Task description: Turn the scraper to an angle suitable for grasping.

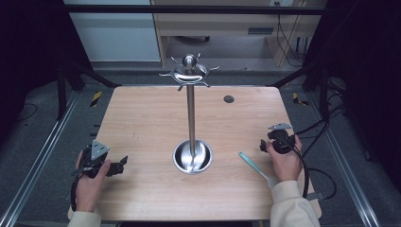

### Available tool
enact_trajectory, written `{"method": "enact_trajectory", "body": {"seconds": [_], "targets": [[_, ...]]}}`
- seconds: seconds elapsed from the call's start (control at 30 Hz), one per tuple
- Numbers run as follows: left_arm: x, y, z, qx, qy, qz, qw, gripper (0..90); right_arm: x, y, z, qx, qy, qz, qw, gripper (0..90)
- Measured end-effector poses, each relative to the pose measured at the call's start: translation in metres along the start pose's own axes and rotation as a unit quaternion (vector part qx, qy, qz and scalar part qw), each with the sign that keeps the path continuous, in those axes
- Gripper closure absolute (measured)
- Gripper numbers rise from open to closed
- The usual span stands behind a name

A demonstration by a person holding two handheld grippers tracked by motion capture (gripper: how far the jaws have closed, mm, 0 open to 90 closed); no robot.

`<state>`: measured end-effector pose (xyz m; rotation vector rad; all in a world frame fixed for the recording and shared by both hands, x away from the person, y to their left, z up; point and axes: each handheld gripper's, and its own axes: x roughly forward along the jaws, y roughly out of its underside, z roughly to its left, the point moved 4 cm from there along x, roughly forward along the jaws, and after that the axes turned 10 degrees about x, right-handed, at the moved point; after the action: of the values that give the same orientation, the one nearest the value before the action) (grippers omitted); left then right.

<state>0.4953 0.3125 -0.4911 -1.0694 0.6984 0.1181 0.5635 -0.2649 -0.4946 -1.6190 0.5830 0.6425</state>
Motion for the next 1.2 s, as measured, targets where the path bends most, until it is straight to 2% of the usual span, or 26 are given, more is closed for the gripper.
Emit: {"method": "enact_trajectory", "body": {"seconds": [0.03,0.13,0.23,0.3,0.53,0.57,0.67,0.7,0.73,0.77,0.8,0.87,0.9,1.0,1.1,1.17,1.2], "targets": [[0.000,0.000,0.000,0.000,0.001,0.001,1.0000,3.6,0.000,0.000,0.000,-0.012,0.002,-0.006,0.9999,23.3],[0.000,0.000,0.000,0.001,0.001,0.001,1.0000,3.6,-0.001,0.001,0.003,-0.028,0.001,-0.015,0.9995,25.0],[0.000,0.000,0.000,0.001,0.001,0.001,1.0000,3.6,-0.002,0.001,0.004,-0.028,-0.005,-0.014,0.9995,26.3],[0.000,0.000,0.000,0.000,0.002,0.001,1.0000,3.6,-0.002,0.001,0.009,-0.029,-0.023,-0.005,0.9993,28.5],[0.001,-0.001,-0.001,0.003,0.003,0.002,1.0000,3.6,-0.002,-0.001,0.018,-0.033,-0.040,0.008,0.9986,28.2],[0.001,-0.001,-0.002,0.004,0.003,0.003,1.0000,3.6,-0.002,-0.001,0.020,-0.027,-0.045,0.010,0.9985,31.8],[0.002,-0.001,-0.002,0.004,0.004,0.003,1.0000,3.6,-0.005,0.000,0.027,-0.037,-0.061,0.013,0.9974,48.4],[0.002,-0.001,-0.002,0.004,0.004,0.003,1.0000,3.6,-0.005,0.000,0.027,-0.037,-0.061,0.013,0.9974,48.4],[0.002,-0.001,-0.002,0.004,0.004,0.003,1.0000,3.6,-0.007,0.000,0.030,-0.043,-0.069,0.011,0.9966,57.6],[0.001,-0.001,-0.002,0.004,0.005,0.004,1.0000,3.6,-0.008,0.000,0.032,-0.046,-0.073,0.012,0.9962,62.8],[0.001,-0.001,-0.002,0.004,0.005,0.004,1.0000,3.6,-0.008,0.000,0.032,-0.046,-0.073,0.012,0.9962,62.8],[0.001,0.000,-0.002,0.004,0.002,0.004,1.0000,3.6,-0.008,0.002,0.035,-0.050,-0.089,0.019,0.9946,72.7],[0.001,0.000,-0.001,0.003,0.002,0.003,1.0000,3.7,-0.009,0.005,0.039,-0.062,-0.099,0.027,0.9928,79.1],[0.001,0.000,-0.001,0.003,0.001,0.004,1.0000,3.7,-0.009,0.006,0.043,-0.069,-0.110,0.030,0.9911,84.1],[0.002,0.000,-0.001,0.003,0.001,0.004,1.0000,3.7,-0.010,0.007,0.050,-0.071,-0.136,0.040,0.9873,89.6],[0.002,0.000,-0.001,0.004,0.001,0.005,1.0000,3.7,-0.009,0.008,0.052,-0.073,-0.141,0.042,0.9865,90.0],[0.002,0.000,-0.001,0.004,0.002,0.006,1.0000,3.7,-0.008,0.009,0.055,-0.077,-0.145,0.051,0.9850,90.0]]}}
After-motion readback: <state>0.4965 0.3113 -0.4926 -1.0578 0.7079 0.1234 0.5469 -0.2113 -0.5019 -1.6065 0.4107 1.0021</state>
